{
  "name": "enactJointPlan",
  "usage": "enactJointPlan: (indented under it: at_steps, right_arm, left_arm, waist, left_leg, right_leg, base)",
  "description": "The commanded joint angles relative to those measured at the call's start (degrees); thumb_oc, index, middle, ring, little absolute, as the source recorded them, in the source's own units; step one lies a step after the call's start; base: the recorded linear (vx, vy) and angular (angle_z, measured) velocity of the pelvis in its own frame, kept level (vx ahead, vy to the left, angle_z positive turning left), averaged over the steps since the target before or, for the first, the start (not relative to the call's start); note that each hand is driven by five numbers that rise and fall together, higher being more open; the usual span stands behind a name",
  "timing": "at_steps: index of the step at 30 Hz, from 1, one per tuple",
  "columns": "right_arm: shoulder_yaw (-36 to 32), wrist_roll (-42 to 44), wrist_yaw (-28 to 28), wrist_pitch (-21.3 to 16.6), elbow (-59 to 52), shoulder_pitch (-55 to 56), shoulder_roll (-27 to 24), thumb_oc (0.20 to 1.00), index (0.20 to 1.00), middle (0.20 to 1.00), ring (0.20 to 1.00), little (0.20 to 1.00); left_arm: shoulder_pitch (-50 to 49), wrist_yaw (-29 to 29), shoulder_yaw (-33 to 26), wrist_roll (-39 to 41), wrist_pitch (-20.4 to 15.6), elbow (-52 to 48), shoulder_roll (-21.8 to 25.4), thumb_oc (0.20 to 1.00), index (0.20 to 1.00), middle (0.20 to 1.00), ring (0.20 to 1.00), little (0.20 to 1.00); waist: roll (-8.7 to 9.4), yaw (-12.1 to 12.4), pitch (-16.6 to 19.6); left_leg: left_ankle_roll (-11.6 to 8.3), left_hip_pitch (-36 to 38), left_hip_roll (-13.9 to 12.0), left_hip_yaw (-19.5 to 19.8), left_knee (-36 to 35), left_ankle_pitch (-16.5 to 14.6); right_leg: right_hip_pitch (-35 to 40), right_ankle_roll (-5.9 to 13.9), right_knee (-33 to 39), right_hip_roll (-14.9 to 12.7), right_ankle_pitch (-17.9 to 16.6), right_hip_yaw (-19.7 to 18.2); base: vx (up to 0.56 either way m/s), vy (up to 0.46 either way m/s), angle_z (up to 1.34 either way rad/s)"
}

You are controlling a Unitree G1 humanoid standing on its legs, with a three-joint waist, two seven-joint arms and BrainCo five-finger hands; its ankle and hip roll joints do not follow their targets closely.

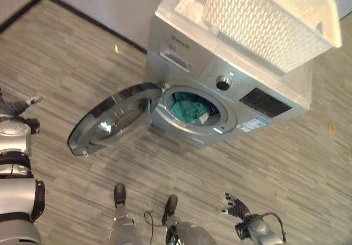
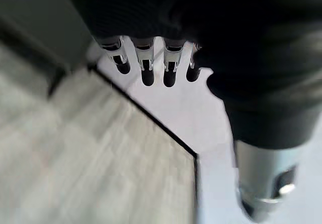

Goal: Grab the laundry basket,head to the washer,open it,put in the laundry and shut it.

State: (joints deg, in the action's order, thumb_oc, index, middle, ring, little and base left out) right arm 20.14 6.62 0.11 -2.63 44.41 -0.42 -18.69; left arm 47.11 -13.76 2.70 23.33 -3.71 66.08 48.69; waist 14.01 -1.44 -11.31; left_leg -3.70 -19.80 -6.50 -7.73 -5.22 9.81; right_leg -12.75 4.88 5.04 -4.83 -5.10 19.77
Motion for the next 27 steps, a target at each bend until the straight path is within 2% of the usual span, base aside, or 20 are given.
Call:
enactJointPlan:
  at_steps: [1, 6, 9, 12, 13, 14, 15, 16, 19, 23, 26, 27]
  right_arm:
    - [0.29, 2.68, -0.30, -1.58, -4.15, -1.02, -3.22, 1.000, 1.000, 1.000, 1.000, 1.000]
    - [1.67, 0.85, 0.82, -0.64, -6.78, -2.22, -4.06, 1.000, 1.000, 1.000, 1.000, 1.000]
    - [0.87, 0.22, 1.13, -0.52, -10.65, -1.32, -5.06, 1.000, 1.000, 1.000, 1.000, 1.000]
    - [-0.14, -0.39, 0.58, -0.62, -11.44, -0.33, -5.71, 1.000, 1.000, 1.000, 1.000, 1.000]
    - [-0.15, -0.39, 0.59, -0.61, -11.47, -0.25, -5.76, 1.000, 1.000, 1.000, 1.000, 1.000]
    - [-0.77, -0.75, 0.46, -0.58, -11.70, 0.17, -5.99, 1.000, 1.000, 1.000, 1.000, 1.000]
    - [-1.89, -1.38, -0.10, -0.36, -11.54, 0.79, -6.37, 1.000, 1.000, 1.000, 1.000, 1.000]
    - [-2.72, -1.76, -0.63, -0.03, -11.12, 1.02, -6.52, 1.000, 1.000, 1.000, 1.000, 1.000]
    - [-4.14, -2.88, -1.26, 0.78, -9.54, 1.24, -6.81, 1.000, 1.000, 1.000, 1.000, 1.000]
    - [-4.15, -3.87, -2.40, 1.30, -5.42, -0.18, -6.17, 1.000, 1.000, 1.000, 1.000, 1.000]
    - [-3.13, -4.00, -3.25, 1.56, -3.05, -1.83, -5.42, 1.000, 1.000, 1.000, 1.000, 1.000]
    - [-3.13, -4.00, -3.25, 1.55, -3.05, -1.84, -5.42, 1.000, 1.000, 1.000, 1.000, 1.000]
  left_arm:
    - [3.11, 4.73, 1.94, 7.70, -4.26, 1.45, 0.21, 1.000, 1.000, 1.000, 1.000, 1.000]
    - [3.60, 10.75, 6.13, 3.52, -0.96, 6.69, -4.22, 1.000, 1.000, 1.000, 1.000, 1.000]
    - [-0.67, 12.01, 4.98, 7.24, -1.72, 2.37, -9.33, 1.000, 1.000, 1.000, 1.000, 1.000]
    - [-5.69, 10.67, 5.06, 10.57, -3.62, -3.76, -17.85, 1.000, 1.000, 1.000, 1.000, 1.000]
    - [-5.81, 10.59, 5.04, 10.54, -3.58, -3.89, -17.93, 1.000, 1.000, 1.000, 1.000, 1.000]
    - [-8.02, 10.15, 5.82, 11.48, -4.10, -7.00, -20.68, 1.000, 1.000, 1.000, 1.000, 1.000]
    - [-12.93, 9.81, 9.57, 12.92, -4.88, -14.26, -26.70, 1.000, 1.000, 1.000, 1.000, 1.000]
    - [-15.72, 9.95, 12.68, 13.32, -5.08, -18.44, -29.75, 1.000, 1.000, 1.000, 1.000, 1.000]
    - [-21.53, 12.33, 21.63, 14.03, -4.03, -24.93, -35.92, 1.000, 1.000, 1.000, 1.000, 1.000]
    - [-20.85, 14.17, 29.80, 13.40, -2.22, -24.24, -41.79, 1.000, 1.000, 1.000, 1.000, 1.000]
    - [-17.68, 13.08, 32.90, 13.20, -2.02, -21.58, -46.09, 1.000, 1.000, 1.000, 1.000, 1.000]
    - [-17.66, 13.08, 32.90, 13.20, -2.02, -21.57, -46.10, 1.000, 1.000, 1.000, 1.000, 1.000]
  waist:
    - [0.35, -1.89, -0.23]
    - [0.70, -3.61, 0.23]
    - [0.50, -4.06, 0.41]
    - [-0.58, -4.31, -0.04]
    - [-0.63, -4.28, -0.02]
    - [-1.14, -4.29, -0.18]
    - [-2.01, -4.17, -0.40]
    - [-2.82, -4.00, -0.63]
    - [-4.33, -3.81, -0.75]
    - [-5.44, -4.63, -0.19]
    - [-5.60, -6.02, 0.78]
    - [-5.60, -5.99, 0.75]
  left_leg:
    - [-0.61, 1.01, 0.48, 6.32, 0.22, -6.36]
    - [-0.44, 0.37, 0.45, 5.59, 0.22, -6.45]
    - [-0.23, 0.97, 0.37, 5.21, 0.22, -6.77]
    - [-0.04, 1.60, 0.69, 4.99, 0.22, -6.86]
    - [-0.04, 1.62, 0.67, 4.98, 0.22, -6.88]
    - [0.04, 1.93, 0.81, 4.92, 0.22, -6.90]
    - [0.25, 2.55, 1.13, 4.72, 0.22, -6.88]
    - [0.38, 3.13, 1.37, 4.55, 0.22, -6.92]
    - [0.66, 4.77, 1.60, 3.93, 0.22, -7.17]
    - [0.80, 7.04, 1.38, 2.79, 0.22, -7.64]
    - [0.82, 8.60, 0.84, 1.26, 0.22, -8.01]
    - [0.82, 8.64, 0.83, 1.24, 0.22, -8.02]
  right_leg:
    - [0.39, 5.18, -0.04, -2.01, 0.63, -2.87]
    - [-1.06, 5.44, -0.04, -1.88, -0.03, -3.82]
    - [-1.07, 5.34, -0.04, -1.92, -0.12, -4.21]
    - [-0.76, 5.07, -0.04, -2.09, 0.17, -4.37]
    - [-0.74, 5.07, -0.04, -2.07, 0.17, -4.38]
    - [-0.64, 4.94, -0.04, -2.18, 0.30, -4.44]
    - [-0.26, 4.77, -0.04, -2.39, 0.36, -4.42]
    - [0.09, 4.64, -0.04, -2.53, 0.48, -4.49]
    - [1.16, 4.31, -0.04, -2.66, 1.02, -4.82]
    - [2.36, 3.94, -0.04, -2.49, 1.65, -6.30]
    - [2.84, 3.83, -0.04, -2.03, 1.88, -7.96]
    - [2.86, 3.83, -0.04, -2.02, 1.88, -7.99]
  base:
    - [-0.02, 0.007, 0.18]
    - [-0.01, 0.007, 0.06]
    - [-0.01, 0.003, -0.08]
    - [-0.02, 0.013, -0.07]
    - [0.00, 0.000, 0.00]
    - [0.00, 0.000, 0.00]
    - [0.00, 0.045, 0.02]
    - [0.00, 0.018, 0.05]
    - [0.04, 0.013, 0.01]
    - [0.02, -0.021, -0.19]
    - [0.01, -0.037, -0.24]
    - [0.01, -0.029, -0.32]
